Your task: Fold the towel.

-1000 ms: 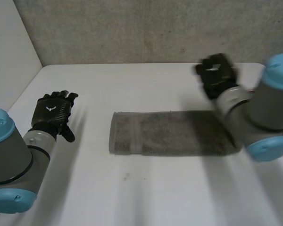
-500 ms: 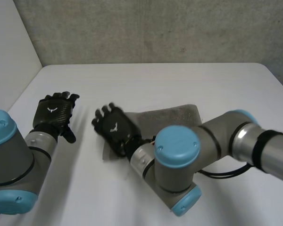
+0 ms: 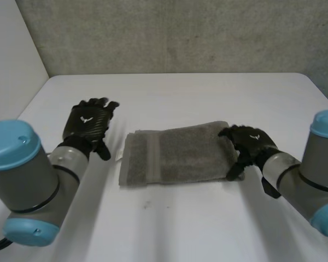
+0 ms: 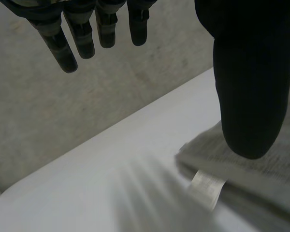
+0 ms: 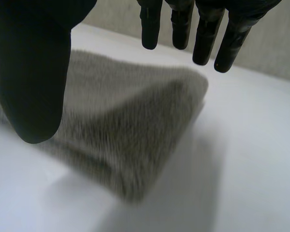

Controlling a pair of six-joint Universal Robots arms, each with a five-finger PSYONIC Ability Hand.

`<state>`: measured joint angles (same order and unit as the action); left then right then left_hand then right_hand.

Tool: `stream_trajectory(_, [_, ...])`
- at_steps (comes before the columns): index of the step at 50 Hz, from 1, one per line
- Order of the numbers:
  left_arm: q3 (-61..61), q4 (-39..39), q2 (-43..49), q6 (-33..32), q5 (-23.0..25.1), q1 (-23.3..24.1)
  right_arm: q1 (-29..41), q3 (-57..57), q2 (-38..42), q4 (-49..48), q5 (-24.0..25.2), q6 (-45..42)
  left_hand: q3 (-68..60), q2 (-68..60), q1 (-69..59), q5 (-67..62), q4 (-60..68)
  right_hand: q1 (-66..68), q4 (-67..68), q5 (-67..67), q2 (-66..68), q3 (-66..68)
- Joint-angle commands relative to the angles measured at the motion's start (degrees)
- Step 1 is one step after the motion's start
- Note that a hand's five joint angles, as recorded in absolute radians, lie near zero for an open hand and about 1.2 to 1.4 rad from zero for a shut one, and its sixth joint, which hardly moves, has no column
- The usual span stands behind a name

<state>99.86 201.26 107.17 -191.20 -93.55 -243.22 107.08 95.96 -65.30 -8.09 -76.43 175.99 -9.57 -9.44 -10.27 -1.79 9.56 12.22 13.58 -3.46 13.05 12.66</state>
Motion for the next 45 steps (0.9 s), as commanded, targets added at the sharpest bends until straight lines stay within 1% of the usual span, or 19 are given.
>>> stream_trajectory(1, [-11.4,-11.1,2.7,2.0,-0.3,5.2,-2.9,3.4,3.0,-3.7,4.2,-0.4,-0.4,-0.6,0.3,1.8,0.4,16.9,15.5,-15.6,16.0,16.4])
stream_trajectory(3, [-15.5,-14.7,3.7,4.2,-0.5,7.0,-3.3,4.5,3.9,-7.2,4.2,-0.8,-0.4,-0.6,0.3,1.8,0.4,29.7,28.4,-28.5,28.9,29.3])
stream_trajectory(4, [-15.5,-14.8,3.7,4.3,-0.5,7.1,-3.3,4.5,3.9,-7.2,4.2,-0.8,-0.4,-0.6,0.3,1.8,0.4,29.8,28.5,-28.6,29.0,29.4])
stream_trajectory(5, [-17.2,-16.4,4.2,5.2,-0.6,7.7,-3.5,4.8,4.4,-8.9,4.2,-0.8,-0.4,-0.6,0.3,1.8,0.4,39.7,38.3,-38.4,38.8,39.2])
stream_trajectory(6, [-17.2,-16.4,4.2,5.2,-0.6,7.7,-3.5,4.8,4.4,-8.9,4.2,-0.8,-0.4,-0.6,0.3,1.8,0.4,39.7,38.4,-38.5,38.9,39.3])
stream_trajectory(8, [-19.6,-18.8,4.2,7.0,-0.7,7.9,-3.9,4.9,5.3,-10.6,4.2,-1.0,-0.4,-0.6,0.3,1.8,0.4,58.0,56.6,-56.8,57.2,57.5])
stream_trajectory(9, [-19.6,-18.8,4.2,7.0,-0.7,7.9,-3.9,4.9,5.3,-10.6,4.2,-1.0,-0.4,-0.6,0.3,1.8,0.4,58.1,56.7,-56.8,57.3,57.6])
stream_trajectory(10, [-20.2,-19.4,4.2,7.7,-0.7,7.9,-3.9,4.7,5.4,-11.3,3.9,-1.1,-0.4,-0.6,0.3,1.8,0.4,67.7,66.3,-66.4,66.9,67.2])
stream_trajectory(17, [-20.5,-20.2,3.1,8.4,-0.8,7.5,-3.6,2.3,5.2,-11.2,3.2,-3.5,-0.4,-0.6,0.3,1.8,0.4,67.8,66.4,-66.5,66.9,67.3])
stream_trajectory(22, [-20.9,-20.7,0.9,8.5,-1.1,5.7,-1.6,-2.9,2.4,-10.9,-3.5,-17.6,-0.4,-0.6,0.3,1.8,0.4,67.8,66.4,-66.5,66.9,67.3])
stream_trajectory(23, [-20.9,-20.7,0.9,8.5,-1.1,5.7,-1.6,-3.0,2.4,-10.9,-3.6,-17.6,-0.4,-0.6,0.3,1.8,0.4,67.8,66.4,-66.5,66.9,67.3])
stream_trajectory(25, [-21.1,-20.8,0.1,8.5,-1.6,4.0,6.2,-8.3,1.8,-10.7,-6.1,-23.4,-0.4,-0.6,0.3,1.8,0.4,67.8,66.4,-66.5,66.9,67.3])
stream_trajectory(26, [-21.1,-20.8,0.1,8.5,-1.6,4.0,6.2,-8.3,1.8,-10.7,-6.1,-23.4,-0.4,-0.6,0.3,1.8,0.4,67.8,66.4,-66.5,66.9,67.3])
stream_trajectory(28, [-21.0,-20.8,-0.3,8.5,-1.7,3.1,14.6,-13.4,2.8,-10.8,-7.2,-26.7,-0.4,-0.6,0.3,1.8,0.4,67.8,66.4,-66.5,66.9,67.3])
stream_trajectory(34, [-20.6,-20.7,-0.9,8.5,-1.8,2.6,25.4,-18.1,8.0,-10.8,-5.9,-31.0,-0.4,-0.6,0.3,1.8,0.4,67.8,66.4,-66.5,66.9,67.3])
stream_trajectory(39, [-20.1,-20.8,-1.0,8.5,-1.8,1.5,31.6,-18.6,14.5,-10.6,-4.7,-32.6,-0.4,-0.6,0.3,1.8,0.4,67.8,66.4,-66.5,66.9,67.3])
stream_trajectory(43, [-20.1,-20.8,-1.0,8.5,-1.8,1.3,32.8,-18.4,16.7,-10.2,-5.5,-32.6,-0.4,-0.6,0.3,1.8,0.4,67.8,66.4,-66.5,66.9,67.3])
stream_trajectory(44, [-20.0,-20.8,-0.9,8.5,-1.7,1.3,32.8,-18.3,16.8,-9.7,-6.2,-32.1,-0.4,-0.6,0.3,1.8,0.4,57.5,56.2,-56.3,56.7,57.1])
stream_trajectory(45, [-20.0,-20.7,-0.8,8.6,-1.7,1.3,32.8,-18.3,16.3,-9.2,-6.9,-31.8,-0.4,-0.6,0.3,1.8,0.4,39.9,38.6,-38.7,39.1,39.5])
